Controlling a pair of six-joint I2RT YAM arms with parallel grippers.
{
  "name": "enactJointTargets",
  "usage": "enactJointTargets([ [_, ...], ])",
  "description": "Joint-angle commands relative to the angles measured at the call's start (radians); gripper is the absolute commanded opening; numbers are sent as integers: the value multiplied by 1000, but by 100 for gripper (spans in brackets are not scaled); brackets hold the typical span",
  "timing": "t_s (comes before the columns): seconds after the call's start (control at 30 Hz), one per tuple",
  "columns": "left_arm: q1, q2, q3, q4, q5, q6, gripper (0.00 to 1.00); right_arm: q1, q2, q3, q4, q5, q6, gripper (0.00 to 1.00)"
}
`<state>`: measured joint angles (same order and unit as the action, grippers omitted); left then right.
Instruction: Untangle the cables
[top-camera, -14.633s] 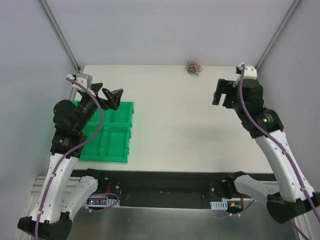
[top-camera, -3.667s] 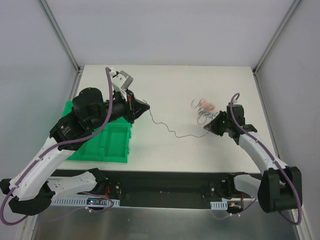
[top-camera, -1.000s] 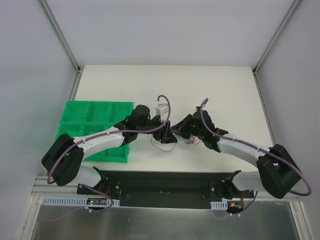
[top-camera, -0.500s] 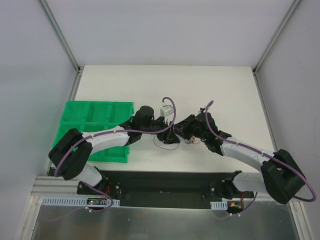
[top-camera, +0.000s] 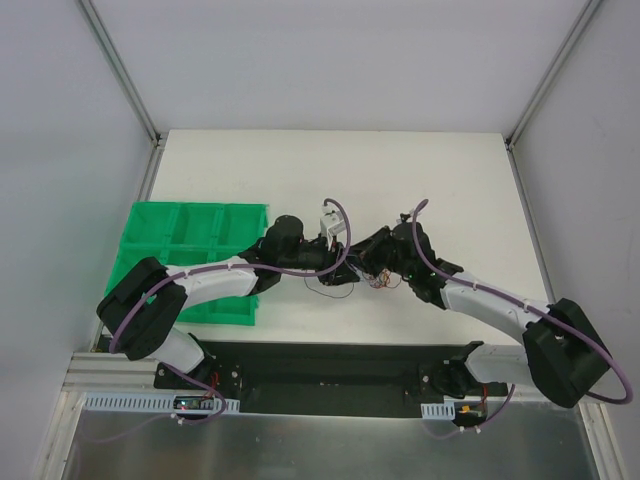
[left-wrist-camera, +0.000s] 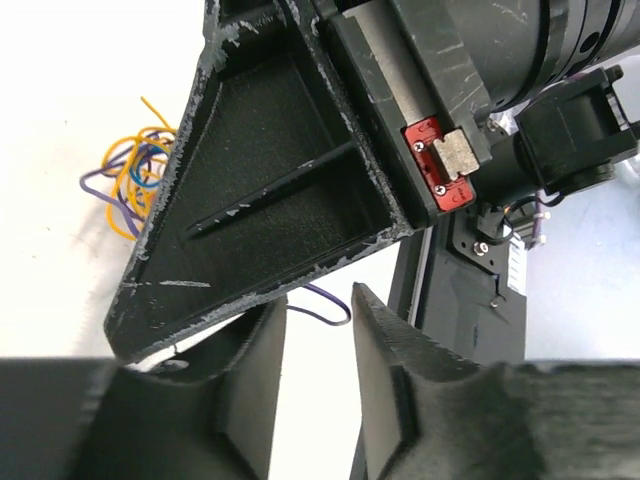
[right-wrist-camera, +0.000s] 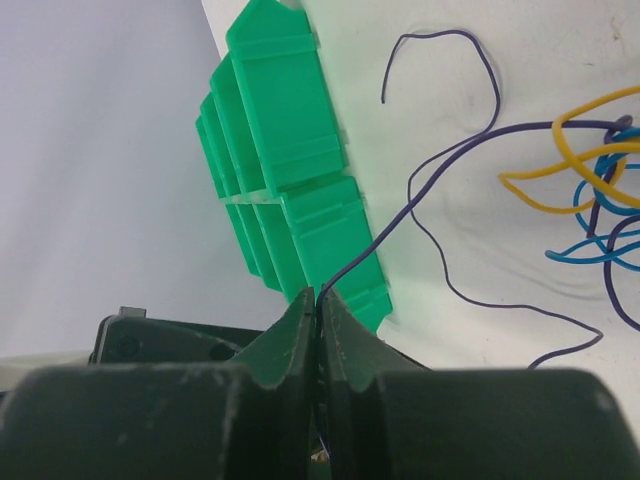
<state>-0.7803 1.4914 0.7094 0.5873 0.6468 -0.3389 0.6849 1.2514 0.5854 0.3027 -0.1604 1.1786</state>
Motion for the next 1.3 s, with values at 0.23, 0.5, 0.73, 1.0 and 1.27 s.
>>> enactJointTargets([
  [0.23,-10,-8,24,148,28,69,0,-13,-63,63,-46,-68,-98,31],
  [0.5,-8,-154,-39,11,45,-11,0,-65,64,148,-79,-192,-376,63],
  [0.73,-10,-299,-33,-142,159,-88,0,-160,307,252,7,-237,-365,63],
  [1.0,-10,-520,94,-345,131,-87,0,-266,421,349,-325,85,-519,64],
  [1.27,-7,-557,283,-474,63,-68,0,-481,349,217,-340,79,-608,68],
])
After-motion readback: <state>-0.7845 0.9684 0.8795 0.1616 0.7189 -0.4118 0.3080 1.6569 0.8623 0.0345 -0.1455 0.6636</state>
